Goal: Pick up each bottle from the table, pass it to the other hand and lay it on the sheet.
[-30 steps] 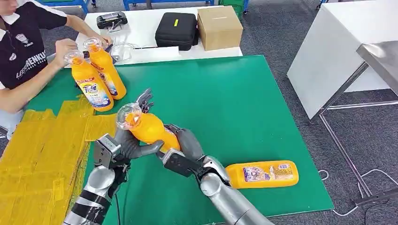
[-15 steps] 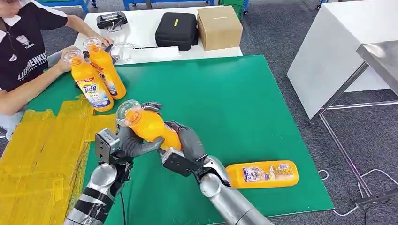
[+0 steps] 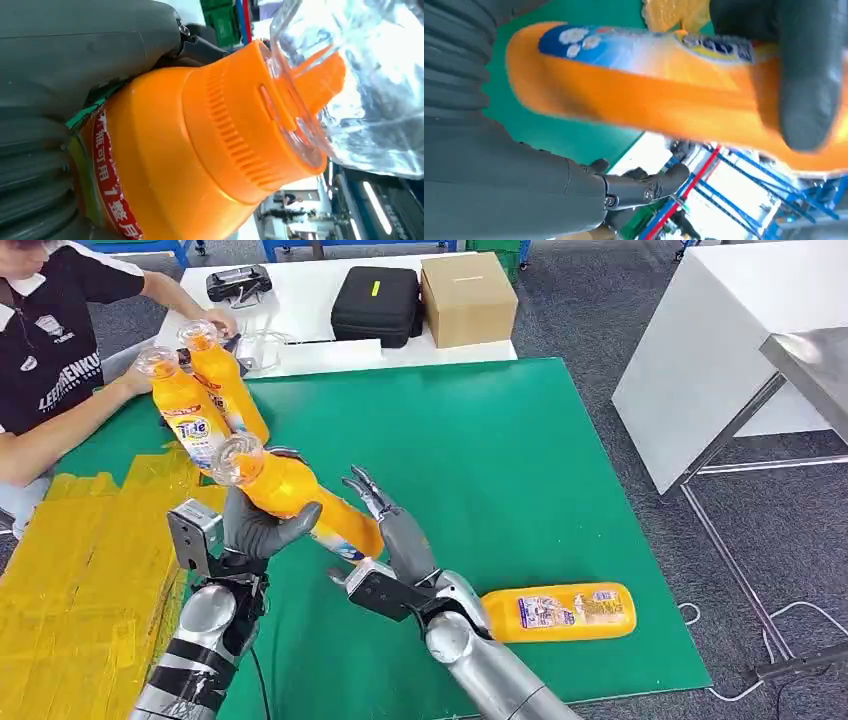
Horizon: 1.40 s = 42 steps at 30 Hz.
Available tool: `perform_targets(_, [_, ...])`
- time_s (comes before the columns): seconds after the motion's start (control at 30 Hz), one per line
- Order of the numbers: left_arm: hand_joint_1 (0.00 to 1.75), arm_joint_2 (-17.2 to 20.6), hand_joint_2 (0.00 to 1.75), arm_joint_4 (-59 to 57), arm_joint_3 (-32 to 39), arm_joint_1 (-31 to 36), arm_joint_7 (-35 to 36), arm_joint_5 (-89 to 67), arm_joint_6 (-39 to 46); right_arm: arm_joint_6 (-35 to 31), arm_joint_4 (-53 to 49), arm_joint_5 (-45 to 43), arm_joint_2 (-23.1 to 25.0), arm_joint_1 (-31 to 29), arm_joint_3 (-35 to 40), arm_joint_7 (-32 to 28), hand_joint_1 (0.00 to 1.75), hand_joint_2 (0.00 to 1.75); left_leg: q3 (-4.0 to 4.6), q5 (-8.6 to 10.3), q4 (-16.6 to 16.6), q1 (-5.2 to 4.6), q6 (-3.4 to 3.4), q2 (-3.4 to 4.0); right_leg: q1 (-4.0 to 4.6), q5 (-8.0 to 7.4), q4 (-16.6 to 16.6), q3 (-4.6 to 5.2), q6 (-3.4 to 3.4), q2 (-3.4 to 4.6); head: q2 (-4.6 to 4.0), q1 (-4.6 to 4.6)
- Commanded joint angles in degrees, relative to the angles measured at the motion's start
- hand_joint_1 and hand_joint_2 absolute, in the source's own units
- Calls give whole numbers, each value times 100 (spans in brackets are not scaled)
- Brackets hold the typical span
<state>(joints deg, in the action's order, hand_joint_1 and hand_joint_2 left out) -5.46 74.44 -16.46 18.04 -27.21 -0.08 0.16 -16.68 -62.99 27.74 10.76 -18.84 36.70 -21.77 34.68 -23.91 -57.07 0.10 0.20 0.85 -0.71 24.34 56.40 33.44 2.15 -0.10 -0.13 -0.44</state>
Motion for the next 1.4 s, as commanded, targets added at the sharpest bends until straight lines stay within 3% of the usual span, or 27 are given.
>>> perform_targets(0.03, [175,308,175,449,360,76,-68,-666,873,91,-1165,-205,-637,159,-210,85,0,175,-7,-7,-6,4,-1,-9,4,6,1,-11,-5,-4,0,0])
perform_targets(0.23, [175,289,175,406,332,74,-88,-787,988,80,-1124,-200,-592,176,-212,80,0,175,-15,-7,-3,6,-3,-12,5,5,-4,-20,-8,-6,0,0])
perform_targets(0.3, [175,423,175,491,460,102,-87,-1630,1955,-134,-1569,-273,-708,368,-493,3,0,175,-12,-5,-1,3,-2,-9,3,4,-4,-15,-6,-3,0,0])
perform_targets(0.33, [175,500,175,563,510,109,-65,-1852,2146,-164,-1805,-338,-780,457,-620,-24,0,0,-17,-9,-4,7,-3,-11,7,6,-4,-21,-9,-3,0,0])
perform_targets(0.4, [175,759,175,444,649,190,533,-3899,3353,-210,-2285,-317,-891,653,-924,-19,0,0,-13,-9,-7,8,-4,-17,8,9,-1,-19,-9,-9,0,0])
perform_targets(0.47, [175,950,175,209,780,240,1248,-5846,3847,-244,-2527,-289,-918,778,-1114,-11,0,0,-13,-10,-7,7,-4,-17,6,10,2,-18,-10,-9,0,0])
perform_targets(0.53, [175,1208,175,-260,731,322,2022,-7653,3710,-233,-2695,-340,-950,867,-1272,-61,0,0,-23,-10,-2,7,-5,-14,7,10,-2,-26,-11,-6,0,0])
perform_targets(0.57, [175,1362,175,-593,613,415,2374,-8450,3560,-229,-2738,-354,-945,888,-1326,-81,0,175,-21,-4,3,3,-4,-12,3,6,-4,-21,-8,-6,0,0])
perform_targets(0.77, [175,1474,175,-2859,80,1171,2939,-8794,2948,-63,-2773,-346,-879,842,-1357,-18,0,175,-17,2,2,3,-3,-23,2,3,-3,-18,-8,-17,0,0])
perform_targets(0.9, [175,1579,175,-4280,307,1507,2953,-8442,2887,-46,-2646,-351,-895,739,-1252,11,0,175,-25,3,8,-1,-3,-2,-2,1,-5,-20,-8,-1,0,0])
perform_targets(1.0, [175,1641,175,-4986,548,1624,2854,-8195,2703,-30,-2595,-375,-908,691,-1209,16,0,175,-40,-6,6,6,-7,15,5,3,-6,-33,-12,15,0,0])
perform_targets(1.17, [175,1605,175,-5224,679,1595,2905,-8106,2731,-3,-2477,-409,-908,629,-1213,29,0,175,-29,-7,-2,8,-5,13,8,5,-1,-24,-10,8,0,0])
perform_targets(1.2, [155,1572,175,-5246,765,1558,2890,-8018,2779,-1,-2448,-410,-908,622,-1207,30,0,175,-30,-10,-5,11,-6,16,11,6,-1,-26,-10,11,0,0])
perform_targets(1.23, [65,1566,175,-5279,781,1555,2927,-8013,2768,-5,-2426,-411,-906,615,-1205,30,0,175,-35,-10,-3,10,-5,16,9,6,-3,-30,-9,11,0,0])
perform_targets(1.27, [47,1563,175,-5299,785,1554,2980,-8029,2759,-5,-2414,-411,-904,609,-1204,31,0,175,-51,-20,-10,19,-7,12,18,12,-4,-49,-15,14,0,0])
perform_targets(1.33, [47,1563,175,-5299,785,1554,2980,-8029,2759,-5,-2414,-411,-904,609,-1204,31,0,175,-38,-10,-2,12,-5,16,11,3,-7,-37,-10,15,0,0])
perform_targets(1.37, [0,1551,175,-5301,809,1554,2993,-8007,2758,2,-2407,-413,-902,606,-1200,35,0,175,-22,0,6,2,-4,17,2,-3,-4,-18,-6,16,0,0])
perform_targets(1.4, [0,1524,175,-5287,903,1536,2934,-7909,2775,10,-2397,-413,-903,606,-1198,47,0,175,-27,-2,5,4,-5,19,4,-3,-4,-23,-7,18,0,0])
